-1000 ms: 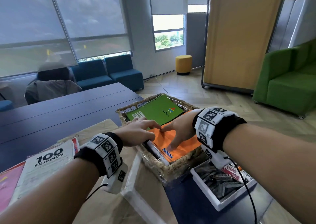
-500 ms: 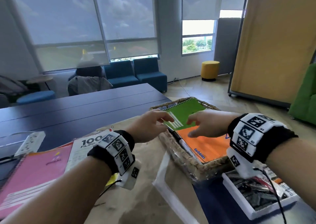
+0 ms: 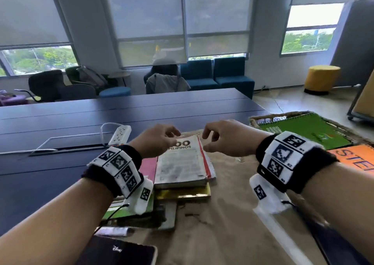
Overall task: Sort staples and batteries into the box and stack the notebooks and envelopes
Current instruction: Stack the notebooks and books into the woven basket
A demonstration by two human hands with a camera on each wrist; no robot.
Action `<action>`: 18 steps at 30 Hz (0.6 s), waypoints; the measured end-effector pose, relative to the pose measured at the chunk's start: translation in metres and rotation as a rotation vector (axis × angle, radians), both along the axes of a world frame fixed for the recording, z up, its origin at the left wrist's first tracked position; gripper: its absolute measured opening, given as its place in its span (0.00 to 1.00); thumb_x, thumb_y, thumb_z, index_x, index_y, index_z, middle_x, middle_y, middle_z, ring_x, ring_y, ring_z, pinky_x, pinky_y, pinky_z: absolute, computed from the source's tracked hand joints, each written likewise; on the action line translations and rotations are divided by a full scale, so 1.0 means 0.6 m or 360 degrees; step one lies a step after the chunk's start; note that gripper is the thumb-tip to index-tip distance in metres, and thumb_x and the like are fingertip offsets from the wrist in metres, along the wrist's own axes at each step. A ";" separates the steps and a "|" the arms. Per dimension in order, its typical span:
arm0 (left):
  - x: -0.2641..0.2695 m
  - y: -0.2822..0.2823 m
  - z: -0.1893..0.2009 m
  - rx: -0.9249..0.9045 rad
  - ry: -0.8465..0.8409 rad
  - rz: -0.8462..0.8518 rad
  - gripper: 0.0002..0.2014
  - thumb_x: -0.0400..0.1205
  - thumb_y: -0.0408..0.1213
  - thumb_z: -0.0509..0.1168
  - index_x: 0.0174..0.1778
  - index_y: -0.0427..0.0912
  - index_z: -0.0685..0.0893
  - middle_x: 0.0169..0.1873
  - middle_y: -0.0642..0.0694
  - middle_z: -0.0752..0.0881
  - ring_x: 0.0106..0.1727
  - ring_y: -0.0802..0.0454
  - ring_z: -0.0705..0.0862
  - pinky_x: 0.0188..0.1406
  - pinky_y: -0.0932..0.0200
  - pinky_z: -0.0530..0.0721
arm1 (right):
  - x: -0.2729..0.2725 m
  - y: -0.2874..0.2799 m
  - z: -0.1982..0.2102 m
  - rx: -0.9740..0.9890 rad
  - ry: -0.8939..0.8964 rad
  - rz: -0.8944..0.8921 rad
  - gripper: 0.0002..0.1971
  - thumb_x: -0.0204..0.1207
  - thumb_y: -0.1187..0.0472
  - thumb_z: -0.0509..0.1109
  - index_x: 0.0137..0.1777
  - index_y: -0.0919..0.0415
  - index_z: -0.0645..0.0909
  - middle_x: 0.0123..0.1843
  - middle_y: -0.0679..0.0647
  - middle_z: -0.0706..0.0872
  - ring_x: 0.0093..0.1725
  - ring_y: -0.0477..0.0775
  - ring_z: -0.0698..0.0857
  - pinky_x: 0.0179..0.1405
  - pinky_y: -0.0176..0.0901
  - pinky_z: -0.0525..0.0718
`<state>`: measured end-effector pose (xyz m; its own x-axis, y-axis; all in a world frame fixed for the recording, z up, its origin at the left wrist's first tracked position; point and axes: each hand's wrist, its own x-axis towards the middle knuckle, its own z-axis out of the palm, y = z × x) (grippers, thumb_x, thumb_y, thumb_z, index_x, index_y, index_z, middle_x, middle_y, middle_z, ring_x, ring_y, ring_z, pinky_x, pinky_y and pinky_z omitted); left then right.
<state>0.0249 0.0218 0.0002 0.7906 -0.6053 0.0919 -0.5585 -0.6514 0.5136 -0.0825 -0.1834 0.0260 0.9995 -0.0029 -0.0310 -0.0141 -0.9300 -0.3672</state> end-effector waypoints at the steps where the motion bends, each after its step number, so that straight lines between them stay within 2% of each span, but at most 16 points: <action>1: 0.011 0.019 -0.003 0.0128 0.0039 0.0087 0.14 0.86 0.37 0.69 0.67 0.44 0.85 0.59 0.46 0.88 0.57 0.50 0.85 0.58 0.55 0.82 | 0.014 0.010 -0.007 -0.0037 0.0018 0.0014 0.19 0.80 0.43 0.74 0.67 0.47 0.80 0.57 0.45 0.85 0.54 0.49 0.84 0.60 0.50 0.84; 2: 0.026 0.041 -0.009 0.0259 0.0079 0.0171 0.16 0.86 0.39 0.69 0.69 0.44 0.83 0.62 0.45 0.86 0.60 0.48 0.84 0.62 0.53 0.81 | 0.030 0.021 -0.016 -0.0076 0.0036 0.0033 0.21 0.80 0.42 0.74 0.69 0.46 0.79 0.58 0.44 0.85 0.55 0.49 0.83 0.61 0.51 0.83; 3: 0.039 0.057 -0.015 0.0393 0.0116 0.0251 0.18 0.85 0.41 0.69 0.71 0.44 0.82 0.65 0.44 0.84 0.63 0.46 0.82 0.66 0.51 0.80 | 0.040 0.028 -0.022 -0.0104 0.0047 0.0048 0.23 0.80 0.41 0.74 0.72 0.46 0.77 0.59 0.43 0.85 0.55 0.49 0.82 0.58 0.47 0.82; 5: 0.061 0.083 -0.029 0.0614 0.0167 0.0426 0.28 0.78 0.54 0.68 0.74 0.49 0.78 0.69 0.42 0.81 0.67 0.43 0.80 0.72 0.47 0.78 | 0.062 0.043 -0.035 -0.0145 0.0096 0.0077 0.29 0.80 0.41 0.74 0.78 0.49 0.73 0.63 0.45 0.82 0.56 0.49 0.80 0.45 0.37 0.76; 6: 0.073 0.092 -0.037 0.0685 0.0188 0.0497 0.35 0.72 0.61 0.66 0.75 0.52 0.77 0.71 0.42 0.80 0.69 0.41 0.78 0.74 0.45 0.76 | 0.073 0.050 -0.041 -0.0142 0.0125 0.0085 0.32 0.80 0.41 0.74 0.80 0.51 0.71 0.67 0.47 0.83 0.58 0.50 0.80 0.46 0.37 0.77; 8: 0.098 0.100 -0.060 0.0776 0.0257 0.0557 0.43 0.65 0.68 0.59 0.77 0.55 0.74 0.74 0.41 0.78 0.74 0.39 0.75 0.77 0.42 0.73 | 0.096 0.062 -0.053 -0.0094 0.0188 0.0112 0.38 0.78 0.40 0.76 0.83 0.53 0.68 0.75 0.51 0.81 0.67 0.55 0.81 0.63 0.47 0.81; 9: 0.108 0.098 -0.070 0.0829 0.0284 0.0570 0.44 0.65 0.70 0.57 0.79 0.56 0.72 0.76 0.40 0.76 0.77 0.37 0.73 0.78 0.41 0.71 | 0.107 0.067 -0.060 -0.0091 0.0211 0.0132 0.41 0.76 0.38 0.78 0.84 0.54 0.66 0.78 0.53 0.79 0.72 0.57 0.79 0.72 0.52 0.78; 11: 0.117 0.093 -0.081 0.0921 0.0311 0.0609 0.45 0.69 0.73 0.58 0.82 0.54 0.68 0.79 0.36 0.73 0.81 0.35 0.69 0.80 0.42 0.68 | 0.128 0.074 -0.072 -0.0161 0.0272 0.0183 0.50 0.70 0.34 0.80 0.87 0.54 0.63 0.84 0.53 0.72 0.81 0.59 0.72 0.81 0.55 0.70; 15: 0.135 0.086 -0.094 0.1011 0.0340 0.0586 0.44 0.79 0.73 0.60 0.87 0.52 0.63 0.85 0.43 0.69 0.85 0.39 0.68 0.83 0.48 0.65 | 0.175 0.065 -0.102 -0.0319 0.0410 0.0211 0.69 0.56 0.22 0.80 0.91 0.50 0.49 0.92 0.52 0.56 0.89 0.59 0.57 0.88 0.61 0.58; 18: 0.134 0.084 -0.095 0.1058 0.0297 0.0563 0.42 0.81 0.73 0.57 0.88 0.54 0.62 0.85 0.41 0.68 0.84 0.39 0.68 0.80 0.51 0.65 | 0.198 0.055 -0.106 -0.0429 0.0529 0.0194 0.72 0.52 0.17 0.76 0.91 0.47 0.44 0.92 0.51 0.53 0.90 0.60 0.54 0.89 0.64 0.54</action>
